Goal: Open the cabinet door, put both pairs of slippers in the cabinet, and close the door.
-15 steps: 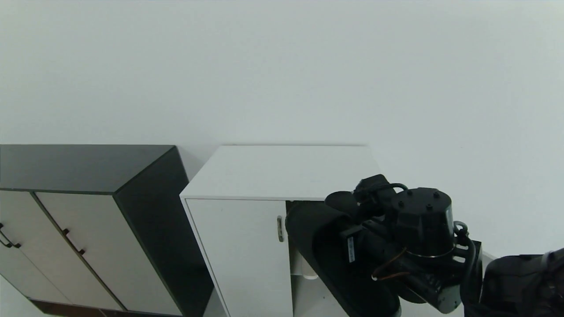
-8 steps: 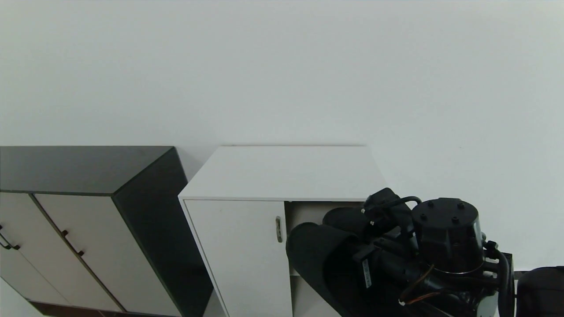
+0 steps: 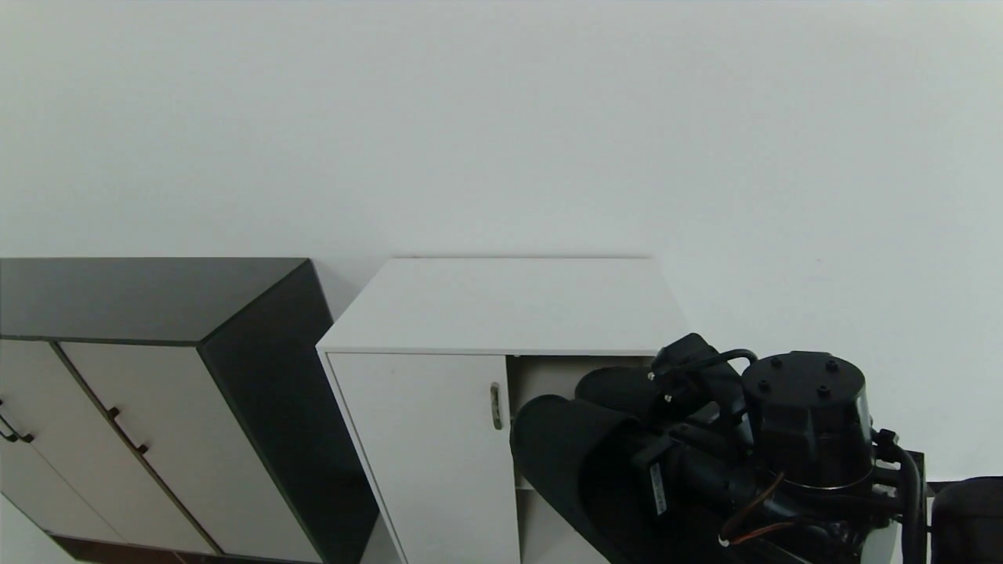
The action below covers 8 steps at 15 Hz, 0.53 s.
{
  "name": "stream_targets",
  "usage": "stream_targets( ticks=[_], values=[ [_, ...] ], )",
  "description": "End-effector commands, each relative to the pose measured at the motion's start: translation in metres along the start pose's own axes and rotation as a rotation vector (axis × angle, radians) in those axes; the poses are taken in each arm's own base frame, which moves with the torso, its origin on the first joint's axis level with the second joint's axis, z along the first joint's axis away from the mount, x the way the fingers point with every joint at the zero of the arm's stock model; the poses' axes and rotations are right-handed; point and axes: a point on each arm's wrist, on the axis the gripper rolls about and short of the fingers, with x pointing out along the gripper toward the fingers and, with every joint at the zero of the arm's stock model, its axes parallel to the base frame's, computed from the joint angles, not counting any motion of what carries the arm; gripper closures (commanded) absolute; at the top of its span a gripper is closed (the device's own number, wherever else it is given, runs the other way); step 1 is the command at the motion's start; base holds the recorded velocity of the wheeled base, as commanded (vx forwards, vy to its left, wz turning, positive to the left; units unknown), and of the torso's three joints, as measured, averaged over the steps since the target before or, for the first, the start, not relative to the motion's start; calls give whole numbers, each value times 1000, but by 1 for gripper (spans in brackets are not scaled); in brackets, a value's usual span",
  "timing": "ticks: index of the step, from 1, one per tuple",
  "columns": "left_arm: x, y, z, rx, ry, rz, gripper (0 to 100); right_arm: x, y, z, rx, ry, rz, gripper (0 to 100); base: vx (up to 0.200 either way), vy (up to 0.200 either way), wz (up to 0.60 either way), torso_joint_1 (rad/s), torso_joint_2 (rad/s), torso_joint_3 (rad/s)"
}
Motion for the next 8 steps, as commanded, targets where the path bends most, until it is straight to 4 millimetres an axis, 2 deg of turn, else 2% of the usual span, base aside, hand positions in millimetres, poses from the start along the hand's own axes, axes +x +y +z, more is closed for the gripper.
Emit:
stream_targets(
  ticks=[1,8],
  values=[
    [0,0,0,0,0,0,100,1,0,-1,-1,5,0,100,0,0,0,-163,364,203],
    [0,0,0,0,0,0,100,6,1,-4,-3,14,-8,100,0,0,0,-224,526,303]
  ],
)
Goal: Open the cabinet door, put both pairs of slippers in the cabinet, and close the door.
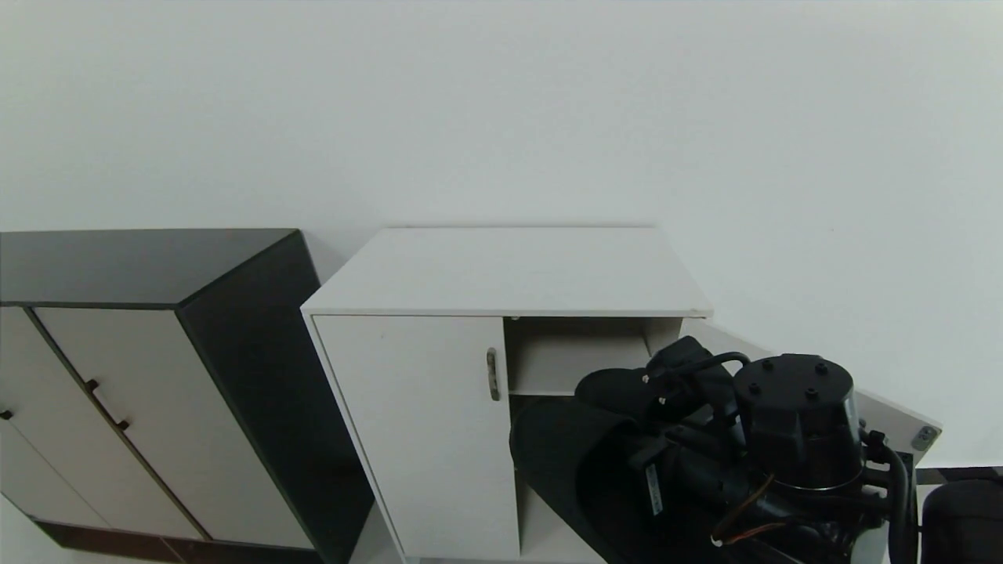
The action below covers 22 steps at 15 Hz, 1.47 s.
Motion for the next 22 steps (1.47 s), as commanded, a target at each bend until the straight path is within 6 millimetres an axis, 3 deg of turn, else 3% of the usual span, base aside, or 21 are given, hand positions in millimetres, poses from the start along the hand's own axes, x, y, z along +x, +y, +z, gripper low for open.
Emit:
stream_targets(
  ticks=[1,8,22],
  values=[
    [0,0,0,0,-1,0,100,5,1,-3,-3,15,-5,100,0,0,0,-222,544,320],
    [0,0,0,0,-1,0,100,43,6,-4,42,-32,-193,100,0,0,0,-196,511,316],
    [0,0,0,0,1,0,100,44,6,-7,36,-28,-195,100,0,0,0,-111,463,348]
  ],
)
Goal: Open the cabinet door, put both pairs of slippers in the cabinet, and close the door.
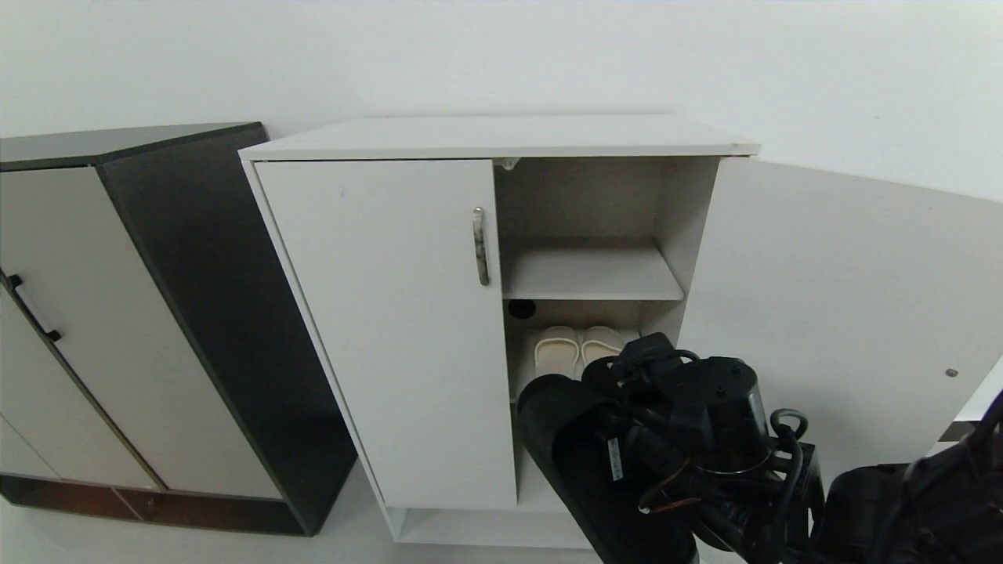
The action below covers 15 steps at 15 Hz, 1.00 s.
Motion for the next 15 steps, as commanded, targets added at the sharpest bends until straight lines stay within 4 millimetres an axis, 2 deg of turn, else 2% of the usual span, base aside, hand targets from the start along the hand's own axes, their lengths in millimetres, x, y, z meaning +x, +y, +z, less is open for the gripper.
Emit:
stream_targets(
  ticks=[1,6,9,10,11,13,15],
  values=[
    [0,0,0,0,1,0,100,0,0,-1,-1,2,0,100,0,0,0,2,266,232],
    [0,0,0,0,1,0,100,0,0,-1,-1,3,0,100,0,0,0,0,0,0],
    [0,0,0,0,1,0,100,10,4,-2,-17,-7,-25,100,0,0,0,-14,76,68],
    [0,0,0,0,1,0,100,26,12,2,-22,-32,-149,100,0,0,0,-2,90,71],
    [0,0,0,0,1,0,100,33,21,7,-15,-46,-201,100,0,0,0,2,71,41],
    [0,0,0,0,-1,0,100,35,35,22,-6,-33,-212,100,0,0,0,1,25,18],
    [0,0,0,0,-1,0,100,39,45,52,82,-74,-310,100,0,0,0,0,0,0]
  ],
)
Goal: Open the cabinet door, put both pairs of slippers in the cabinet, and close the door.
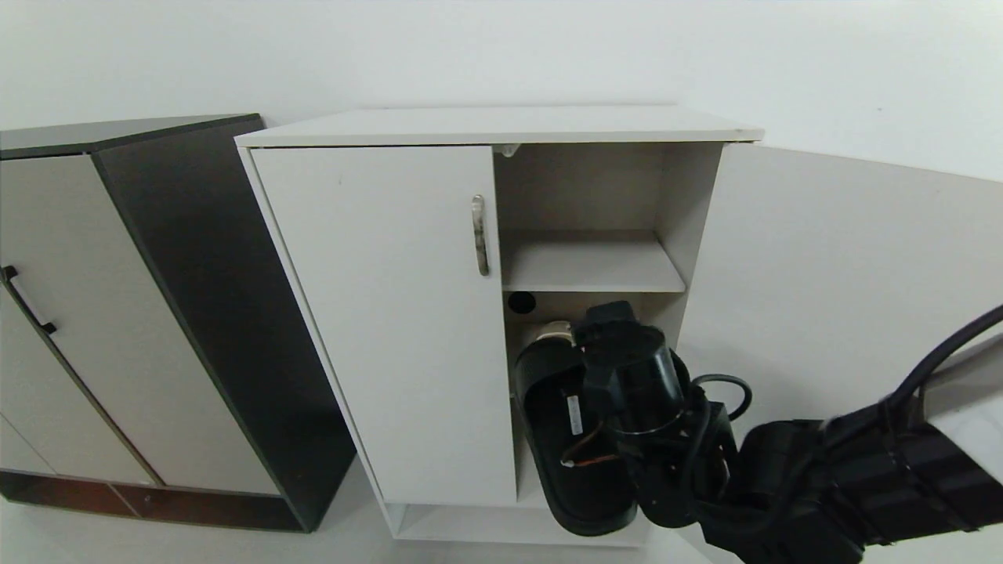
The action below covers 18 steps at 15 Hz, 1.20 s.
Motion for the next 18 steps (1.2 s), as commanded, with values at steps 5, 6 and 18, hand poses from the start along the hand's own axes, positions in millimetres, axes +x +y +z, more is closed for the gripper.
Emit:
stream_targets(
  ticks=[5,6,18],
  values=[
    [0,0,0,0,0,0,100,13,9,52,146,-79,-142,100,0,0,0,0,0,0],
    [0,0,0,0,0,0,100,13,7,54,150,-82,-146,100,0,0,0,0,0,0],
    [0,0,0,0,1,0,100,19,-7,58,146,-79,-184,100,67,0,0,-1,1,2]
  ],
)
